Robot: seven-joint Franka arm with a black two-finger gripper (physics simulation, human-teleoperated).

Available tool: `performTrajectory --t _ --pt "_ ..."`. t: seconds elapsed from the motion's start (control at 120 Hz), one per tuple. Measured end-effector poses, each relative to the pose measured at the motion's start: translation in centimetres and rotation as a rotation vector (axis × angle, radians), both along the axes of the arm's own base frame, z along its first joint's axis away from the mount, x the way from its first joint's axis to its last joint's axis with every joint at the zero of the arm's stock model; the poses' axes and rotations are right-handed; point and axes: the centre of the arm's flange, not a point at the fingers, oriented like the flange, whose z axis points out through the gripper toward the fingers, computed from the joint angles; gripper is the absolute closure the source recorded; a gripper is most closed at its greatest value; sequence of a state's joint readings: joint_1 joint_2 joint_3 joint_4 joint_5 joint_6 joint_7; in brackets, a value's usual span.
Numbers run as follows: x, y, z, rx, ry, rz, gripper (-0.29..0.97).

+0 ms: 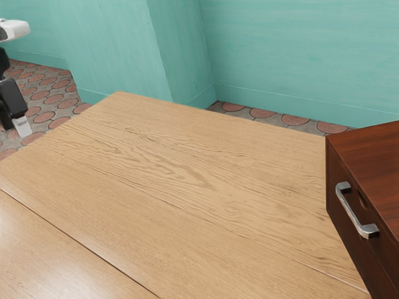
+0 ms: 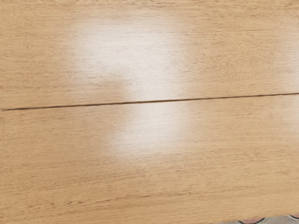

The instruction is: Pull the drawer handle with one arm to open the drawer

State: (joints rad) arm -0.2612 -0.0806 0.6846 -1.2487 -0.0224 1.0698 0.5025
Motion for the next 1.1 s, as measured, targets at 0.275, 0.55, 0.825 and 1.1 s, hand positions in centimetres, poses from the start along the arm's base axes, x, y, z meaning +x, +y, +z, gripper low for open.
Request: performTrajectory --t 0.275,0.55,0.825,1.1 --pt "3.4 -2.9 2.5 0.075 -0.235 -0.337 0.0" --pt "4.9 -7.0 3.3 0.077 -0.318 -0.626 0.0" --pt "5.9 -10.8 3.8 0.187 -0.307 -0.897 0.0" --pt "6.7 -14.4 -1.3 0.2 -0.272 -1.144 0.0"
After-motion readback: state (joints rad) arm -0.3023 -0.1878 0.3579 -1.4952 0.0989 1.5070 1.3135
